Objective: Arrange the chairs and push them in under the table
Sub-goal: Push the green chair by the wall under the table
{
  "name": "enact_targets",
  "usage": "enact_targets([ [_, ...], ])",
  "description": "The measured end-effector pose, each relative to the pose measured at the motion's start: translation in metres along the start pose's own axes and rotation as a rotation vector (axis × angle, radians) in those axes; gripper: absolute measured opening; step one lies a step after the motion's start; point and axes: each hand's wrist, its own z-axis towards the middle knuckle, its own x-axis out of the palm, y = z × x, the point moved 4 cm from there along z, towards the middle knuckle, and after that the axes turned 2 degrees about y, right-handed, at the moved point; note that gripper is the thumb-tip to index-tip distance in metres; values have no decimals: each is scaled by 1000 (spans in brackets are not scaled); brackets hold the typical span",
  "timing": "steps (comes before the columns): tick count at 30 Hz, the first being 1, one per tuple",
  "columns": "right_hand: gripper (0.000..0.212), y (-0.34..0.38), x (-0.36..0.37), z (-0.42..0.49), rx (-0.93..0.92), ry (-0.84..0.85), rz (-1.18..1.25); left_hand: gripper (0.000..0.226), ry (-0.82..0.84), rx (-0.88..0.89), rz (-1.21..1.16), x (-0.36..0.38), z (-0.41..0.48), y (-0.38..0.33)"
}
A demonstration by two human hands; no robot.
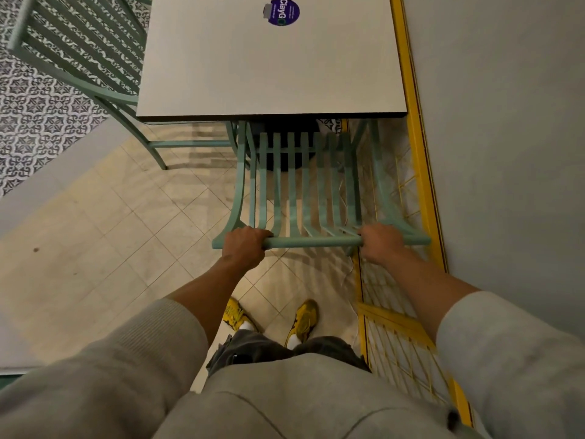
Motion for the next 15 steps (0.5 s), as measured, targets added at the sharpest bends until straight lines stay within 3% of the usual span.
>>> enact_targets([
  [15, 34, 4, -4, -10, 10, 13, -16, 37, 94, -28, -52, -6, -6, 2],
])
